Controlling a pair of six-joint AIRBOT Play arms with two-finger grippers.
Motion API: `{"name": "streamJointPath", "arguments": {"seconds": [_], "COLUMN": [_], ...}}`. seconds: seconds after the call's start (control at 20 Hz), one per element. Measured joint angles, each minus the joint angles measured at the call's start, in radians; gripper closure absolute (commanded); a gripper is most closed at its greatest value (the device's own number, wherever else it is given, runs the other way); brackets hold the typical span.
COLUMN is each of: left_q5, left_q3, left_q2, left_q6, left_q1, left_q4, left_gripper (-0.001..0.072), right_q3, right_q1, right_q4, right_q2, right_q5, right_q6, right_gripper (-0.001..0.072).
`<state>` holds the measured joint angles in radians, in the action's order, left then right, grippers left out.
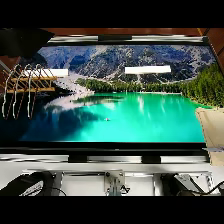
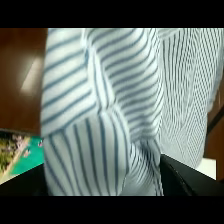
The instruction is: Fold the shirts.
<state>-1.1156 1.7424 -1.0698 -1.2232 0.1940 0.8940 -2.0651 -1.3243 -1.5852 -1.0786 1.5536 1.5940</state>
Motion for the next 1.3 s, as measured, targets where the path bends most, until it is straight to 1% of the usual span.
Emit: {"name": "streamJointPath", "arguments": {"seconds": [0.05, 0.1, 0.25, 0.4, 0.45, 0.6, 0.7, 0.8, 0.95, 1.05, 1.15, 1.3], "left_q5": [-0.013, -0.029, -0.085, -0.132, -0.143, -0.166, -0.176, -0.184, -0.192, -0.200, -0.221, -0.278], "left_q3": [0.000, 0.000, 0.000, 0.000, 0.000, 0.000, 0.000, 0.000, 0.000, -0.001, -0.001, -0.001], "left_q2": [-0.010, -0.021, -0.066, -0.117, -0.134, -0.192, -0.230, -0.269, -0.319, -0.351, -0.384, -0.438], "left_q6": [0.002, 0.004, 0.004, 0.004, 0.004, -0.014, -0.043, -0.084, -0.156, -0.219, -0.282, -0.338], "left_q1": [0.000, 0.000, 0.000, 0.000, 0.000, 0.002, 0.006, 0.020, 0.044, 0.062, 0.082, 0.109], "left_q4": [0.018, 0.036, 0.074, 0.093, 0.095, 0.107, 0.136, 0.193, 0.294, 0.360, 0.432, 0.541], "left_gripper": [0.0103, 0.0103, 0.0103, 0.0103, 0.0104, 0.0104, 0.0104, 0.0104, 0.0104, 0.0104, 0.0104, 0.0102], "right_q3": [0.004, 0.018, 0.113, 0.294, 0.362, 0.547, 0.624, 0.666, 0.695, 0.702, 0.697, 0.665], "right_q1": [0.000, 0.000, 0.000, 0.000, 0.000, 0.049, 0.164, 0.340, 0.657, 0.856, 1.051, 1.263], "right_q4": [0.014, 0.037, 0.155, 0.301, 0.354, 0.502, 0.545, 0.569, 0.583, 0.565, 0.474, 0.262], "right_q2": [0.005, 0.011, 0.061, 0.123, 0.141, 0.193, 0.204, 0.189, 0.114, 0.043, -0.049, -0.162], "right_q5": [0.061, 0.090, 0.140, 0.190, 0.217, 0.233, 0.200, 0.103, -0.115, -0.246, -0.328, -0.351], "right_q6": [-0.007, -0.013, -0.016, -0.010, -0.015, -0.041, -0.054, -0.037, 0.029, 0.055, 0.074, 0.087], "right_gripper": [0.0035, 0.0036, 0.0038, 0.0041, 0.0066, 0.0065, 0.0065, 0.0065, 0.0065, 0.0064, 0.0063, 0.0062]}}
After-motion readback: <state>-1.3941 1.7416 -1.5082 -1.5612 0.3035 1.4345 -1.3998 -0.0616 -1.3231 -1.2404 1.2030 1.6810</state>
